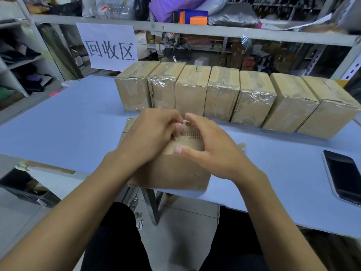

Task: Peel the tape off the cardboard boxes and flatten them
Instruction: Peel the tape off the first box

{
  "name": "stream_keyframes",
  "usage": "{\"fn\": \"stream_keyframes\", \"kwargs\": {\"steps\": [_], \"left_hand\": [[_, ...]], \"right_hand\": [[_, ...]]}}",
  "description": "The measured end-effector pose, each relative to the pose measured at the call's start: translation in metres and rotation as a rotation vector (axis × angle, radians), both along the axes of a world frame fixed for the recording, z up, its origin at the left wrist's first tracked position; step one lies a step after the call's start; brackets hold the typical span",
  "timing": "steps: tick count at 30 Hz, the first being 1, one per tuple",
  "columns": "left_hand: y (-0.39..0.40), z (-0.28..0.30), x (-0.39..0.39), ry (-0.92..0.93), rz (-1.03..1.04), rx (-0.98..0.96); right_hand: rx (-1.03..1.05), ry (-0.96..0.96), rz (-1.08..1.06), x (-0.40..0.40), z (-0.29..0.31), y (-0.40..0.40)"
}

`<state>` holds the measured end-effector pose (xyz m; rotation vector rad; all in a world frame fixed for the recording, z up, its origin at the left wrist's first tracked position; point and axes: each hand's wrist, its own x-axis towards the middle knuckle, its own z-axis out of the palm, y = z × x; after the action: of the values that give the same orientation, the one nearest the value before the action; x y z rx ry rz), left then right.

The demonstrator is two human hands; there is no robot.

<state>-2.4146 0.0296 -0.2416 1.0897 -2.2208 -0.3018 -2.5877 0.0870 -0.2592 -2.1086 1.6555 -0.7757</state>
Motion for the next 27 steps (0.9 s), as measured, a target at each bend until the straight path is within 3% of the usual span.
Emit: {"fn": "stream_keyframes", "kwargs": {"steps": [7, 13, 18, 22, 27], "left_hand": [[0.003, -0.001, 0.002, -0.041, 0.072, 0.052], [0.007, -0.004, 0.005, 0.022, 0.129, -0.025], [0.005, -0.001, 0.006, 0.005, 0.127, 0.070], [0.002, 0.005, 0.010, -0.049, 0.102, 0.114], [0.005, 0.006, 0.019, 0.063, 0.116, 0.128]], "right_hand": [[0.016, 0.290, -0.034, 0.017, -0.004, -0.005], [0.002, 0.337, -0.031, 0.019, 0.001, -0.004], [0.042, 0.478, -0.053, 0.025, 0.009, -0.016], [0.003, 0.471, -0.113, 0.036, 0.005, -0.019], [0.008, 0.510, -0.109, 0.034, 0.002, -0.014]]}}
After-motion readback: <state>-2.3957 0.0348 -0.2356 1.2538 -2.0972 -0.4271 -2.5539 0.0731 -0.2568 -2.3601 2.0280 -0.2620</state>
